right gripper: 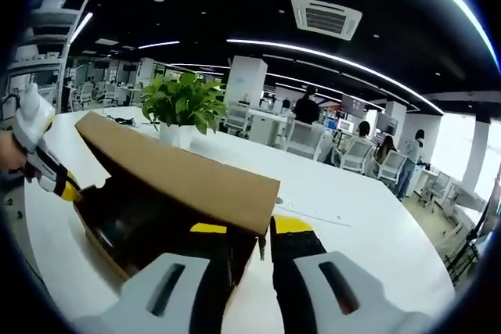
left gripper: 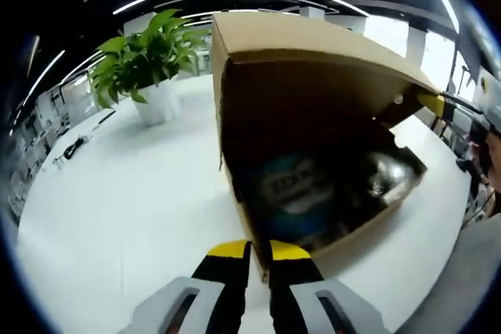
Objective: Operate the shoe box by opening the lid, removing the specified soft item, and placing it in the target area until the item is outside and the box remains undamaged.
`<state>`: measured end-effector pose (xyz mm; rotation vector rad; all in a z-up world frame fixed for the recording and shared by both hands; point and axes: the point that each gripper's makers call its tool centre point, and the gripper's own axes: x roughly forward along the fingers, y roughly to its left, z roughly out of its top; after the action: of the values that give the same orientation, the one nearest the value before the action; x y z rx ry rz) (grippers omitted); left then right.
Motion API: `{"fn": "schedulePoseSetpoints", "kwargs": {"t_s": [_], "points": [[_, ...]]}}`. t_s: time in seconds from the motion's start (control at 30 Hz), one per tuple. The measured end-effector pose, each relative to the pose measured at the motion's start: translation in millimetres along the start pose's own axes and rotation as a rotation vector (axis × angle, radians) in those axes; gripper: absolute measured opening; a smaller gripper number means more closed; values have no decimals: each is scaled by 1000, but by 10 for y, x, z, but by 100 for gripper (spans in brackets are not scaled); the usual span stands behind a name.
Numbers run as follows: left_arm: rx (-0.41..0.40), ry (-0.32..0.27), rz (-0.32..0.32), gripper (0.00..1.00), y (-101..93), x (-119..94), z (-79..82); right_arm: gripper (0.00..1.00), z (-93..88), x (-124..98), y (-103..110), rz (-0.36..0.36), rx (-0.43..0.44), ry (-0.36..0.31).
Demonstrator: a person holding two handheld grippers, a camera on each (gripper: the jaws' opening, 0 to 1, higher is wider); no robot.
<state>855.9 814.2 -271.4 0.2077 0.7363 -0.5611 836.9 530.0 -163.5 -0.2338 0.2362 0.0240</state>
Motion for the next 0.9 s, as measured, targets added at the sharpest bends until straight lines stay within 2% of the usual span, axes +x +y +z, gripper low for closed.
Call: {"fn": "schedulePoseSetpoints", "kwargs": {"t_s": [0.9], "points": [[-13,5,-23,8,-31,0,4,9,203,285,-169,-25,-29,-28]]}}
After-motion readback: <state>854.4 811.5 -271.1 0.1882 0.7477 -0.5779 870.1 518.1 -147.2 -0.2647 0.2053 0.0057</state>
